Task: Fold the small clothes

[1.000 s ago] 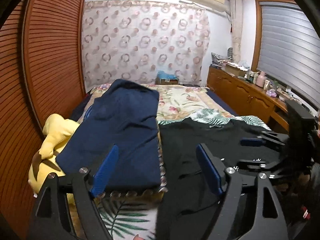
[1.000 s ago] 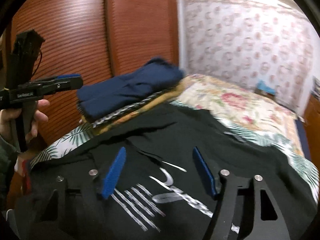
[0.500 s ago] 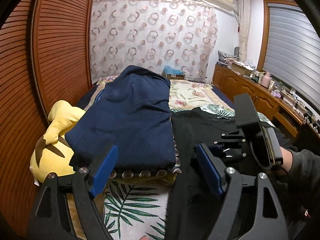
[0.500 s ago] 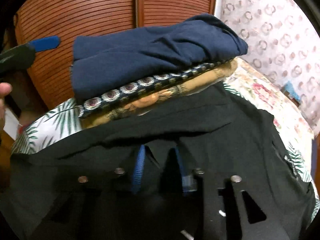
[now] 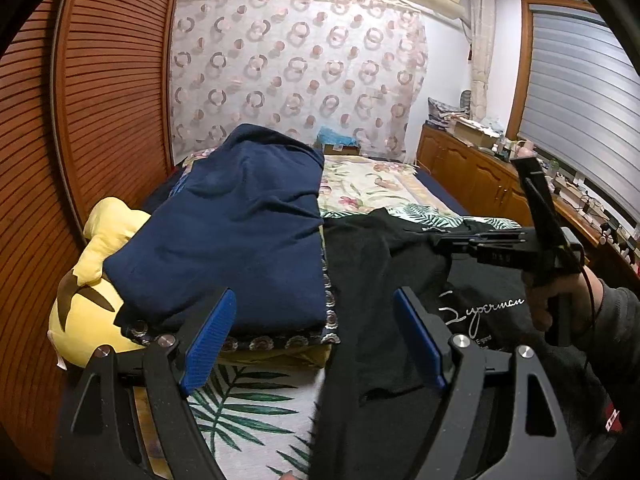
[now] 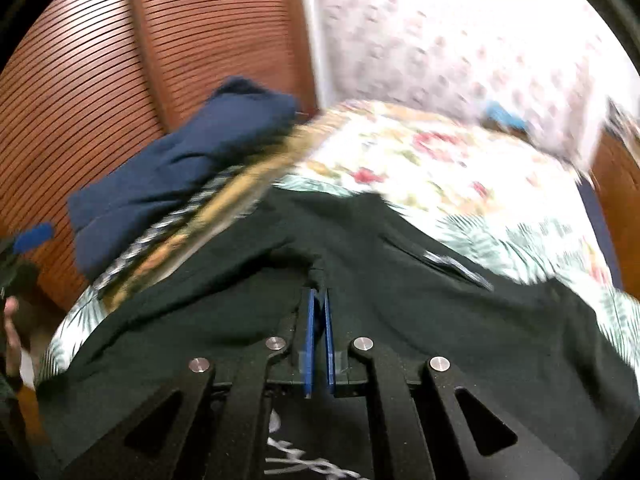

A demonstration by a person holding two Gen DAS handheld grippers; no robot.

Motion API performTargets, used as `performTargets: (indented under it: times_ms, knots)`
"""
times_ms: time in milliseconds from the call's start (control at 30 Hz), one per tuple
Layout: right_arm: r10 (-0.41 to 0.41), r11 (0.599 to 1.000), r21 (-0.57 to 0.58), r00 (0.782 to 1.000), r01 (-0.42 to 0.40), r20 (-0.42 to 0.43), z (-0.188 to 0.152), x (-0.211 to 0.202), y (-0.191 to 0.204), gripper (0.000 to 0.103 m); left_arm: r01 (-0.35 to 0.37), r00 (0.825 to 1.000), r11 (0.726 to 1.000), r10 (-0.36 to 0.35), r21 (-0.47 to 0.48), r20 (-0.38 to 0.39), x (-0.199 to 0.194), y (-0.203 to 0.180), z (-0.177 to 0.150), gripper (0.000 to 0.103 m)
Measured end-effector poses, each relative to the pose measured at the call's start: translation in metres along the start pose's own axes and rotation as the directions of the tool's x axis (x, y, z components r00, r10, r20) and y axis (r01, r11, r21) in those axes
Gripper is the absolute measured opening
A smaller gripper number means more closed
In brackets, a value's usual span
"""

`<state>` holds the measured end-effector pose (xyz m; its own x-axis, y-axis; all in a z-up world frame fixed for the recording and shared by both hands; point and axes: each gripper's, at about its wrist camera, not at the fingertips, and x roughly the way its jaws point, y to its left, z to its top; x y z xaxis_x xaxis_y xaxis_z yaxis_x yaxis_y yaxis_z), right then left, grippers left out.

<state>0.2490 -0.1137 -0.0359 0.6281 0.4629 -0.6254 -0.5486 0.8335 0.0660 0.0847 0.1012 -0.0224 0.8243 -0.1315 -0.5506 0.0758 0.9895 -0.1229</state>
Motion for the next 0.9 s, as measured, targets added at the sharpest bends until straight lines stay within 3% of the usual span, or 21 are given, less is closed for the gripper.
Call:
performTargets:
  times_ms: [100,333,400,467,533,767,833,900]
  knots:
    - [-0.091,0.996,0.003,0.996,0.091,-0.015,-0.001,0.006,-0.005,0.015,0.006,1.0,1.0,-0.006,0.007,-0.008,0.005,-0.005,0.002,0.081]
    - [-0.104,0.995,-0.004,0.994,0.104,-0.015,-0.009,-0.005,-0.023,0.021,0.029,0.999,0.999,-0.028,0.04,-0.034,0.021,-0.024,0.007,0.081]
    - [-0.107,0.994,-0.012,0.994,0.107,-0.021,-0.014,-0.021,-0.03,0.029,0.045,0.998,0.998,-0.043,0.049,-0.044,0.027,-0.031,0.009,0.081]
    - [-0.127,0.992,-0.016,0.991,0.127,-0.033,-0.017,-0.028,-0.038,0.046,0.063,0.997,0.996,-0.059,0.06,-0.055,0.035,-0.04,0.011,0.081]
    - [-0.15,0.989,-0.016,0.988,0.15,-0.046,-0.028,-0.037,-0.05,0.051,0.075,0.996,0.995,-0.071,0.068,-0.062,0.042,-0.048,0.013,0.081]
    - [-0.228,0.974,-0.015,0.967,0.227,-0.111,-0.06,-0.061,-0.079,0.051,0.124,0.987,0.985,-0.109,0.121,-0.118,0.068,-0.075,0.023,0.081]
    - [-0.234,0.972,-0.002,0.963,0.236,-0.13,-0.064,-0.06,-0.087,0.051,0.135,0.984,0.982,-0.118,0.133,-0.131,0.075,-0.082,0.025,0.076]
    - [-0.223,0.973,0.022,0.965,0.228,-0.141,-0.069,-0.059,-0.094,0.051,0.139,0.981,0.98,-0.117,0.14,-0.155,0.086,-0.087,0.029,0.063]
